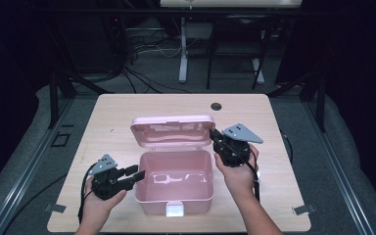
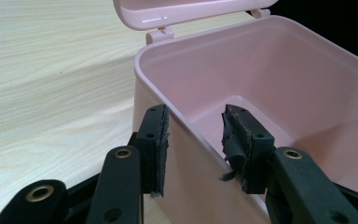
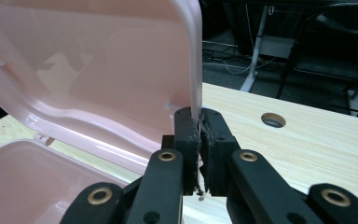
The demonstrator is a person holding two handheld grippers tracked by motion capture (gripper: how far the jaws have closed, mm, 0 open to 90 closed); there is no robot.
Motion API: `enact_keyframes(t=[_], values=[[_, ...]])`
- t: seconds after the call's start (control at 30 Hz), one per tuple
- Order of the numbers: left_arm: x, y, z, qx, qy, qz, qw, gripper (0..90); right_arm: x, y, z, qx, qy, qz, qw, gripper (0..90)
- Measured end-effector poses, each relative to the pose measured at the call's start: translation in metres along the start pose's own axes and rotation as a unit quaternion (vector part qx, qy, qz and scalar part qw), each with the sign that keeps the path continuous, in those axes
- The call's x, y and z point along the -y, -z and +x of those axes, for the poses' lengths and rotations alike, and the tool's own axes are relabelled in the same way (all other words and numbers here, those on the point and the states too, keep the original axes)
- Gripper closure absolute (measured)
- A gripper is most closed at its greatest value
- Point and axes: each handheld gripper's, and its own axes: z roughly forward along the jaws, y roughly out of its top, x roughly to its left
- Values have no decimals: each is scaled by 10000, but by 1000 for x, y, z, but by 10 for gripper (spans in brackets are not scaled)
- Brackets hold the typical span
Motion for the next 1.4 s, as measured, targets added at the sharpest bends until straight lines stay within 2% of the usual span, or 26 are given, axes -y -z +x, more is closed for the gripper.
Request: enact_keyframes(t=[0.07,0.3,0.5,0.6,0.97,1.07,1.4], values=[[-1,1,0,-26,-38,47,10000,610,-1,0,0,2,-19,18,10000,863],[-1,3,1,96,-55,17,9999,665,-1,9,-1,49,-12,116,9999,858],[1,4,-1,64,25,-78,9999,686,-2,9,-3,44,-18,148,9999,857],[2,4,-3,7,1,-66,10000,690,-3,6,-4,67,-34,151,9999,857],[7,10,-10,29,-10,58,10000,651,-6,-2,-7,75,-135,185,9997,858],[10,11,-12,49,44,2,10000,645,-7,-4,-9,66,-155,195,9997,859],[18,16,-18,76,12,-20,10000,622,-9,-14,-14,57,-279,218,9994,864]])
